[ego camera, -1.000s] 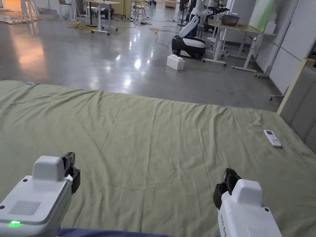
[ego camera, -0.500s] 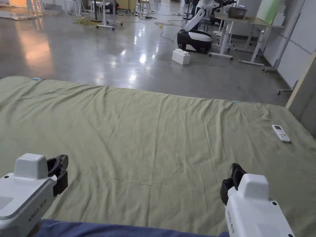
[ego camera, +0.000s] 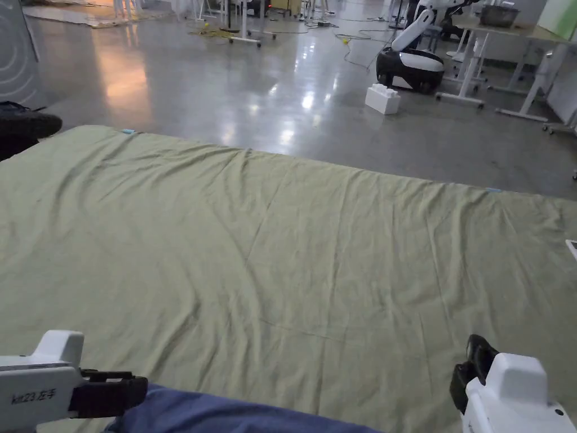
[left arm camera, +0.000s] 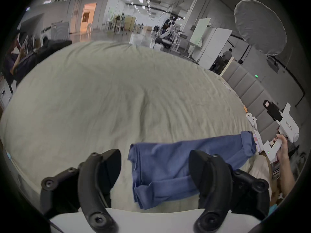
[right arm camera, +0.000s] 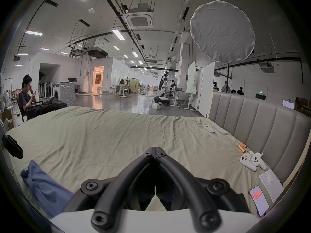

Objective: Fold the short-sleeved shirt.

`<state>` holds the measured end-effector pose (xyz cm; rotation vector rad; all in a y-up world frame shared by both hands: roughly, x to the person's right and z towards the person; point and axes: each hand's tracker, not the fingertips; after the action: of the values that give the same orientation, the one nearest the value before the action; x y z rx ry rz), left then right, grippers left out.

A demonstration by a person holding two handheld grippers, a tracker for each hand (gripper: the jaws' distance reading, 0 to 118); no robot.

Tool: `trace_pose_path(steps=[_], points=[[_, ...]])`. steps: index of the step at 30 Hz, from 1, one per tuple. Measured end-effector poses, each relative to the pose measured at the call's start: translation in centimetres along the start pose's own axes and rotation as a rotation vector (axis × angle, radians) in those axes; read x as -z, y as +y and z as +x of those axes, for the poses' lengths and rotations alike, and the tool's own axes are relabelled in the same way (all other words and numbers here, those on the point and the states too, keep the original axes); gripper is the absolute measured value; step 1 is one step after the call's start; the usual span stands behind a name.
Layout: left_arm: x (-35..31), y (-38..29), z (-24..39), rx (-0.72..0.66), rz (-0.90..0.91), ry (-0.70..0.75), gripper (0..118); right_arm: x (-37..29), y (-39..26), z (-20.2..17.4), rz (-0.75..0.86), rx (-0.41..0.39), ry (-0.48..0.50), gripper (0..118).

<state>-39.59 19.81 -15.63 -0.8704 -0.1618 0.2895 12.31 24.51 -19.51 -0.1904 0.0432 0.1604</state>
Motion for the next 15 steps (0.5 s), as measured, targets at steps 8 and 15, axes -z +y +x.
trace_pose_path(steps=[8,15], points=[[4.2,-2.3,-5.3,-0.288,-0.127,-0.275,86,0.4,-0.8,-1.0,-0.044,-0.005,0.016,1],[8.3,-3.5,-11.1,-0.504,-0.111,-0.475,84,0.7,-1.1,-1.0,-0.068,-0.017,0.005,1]])
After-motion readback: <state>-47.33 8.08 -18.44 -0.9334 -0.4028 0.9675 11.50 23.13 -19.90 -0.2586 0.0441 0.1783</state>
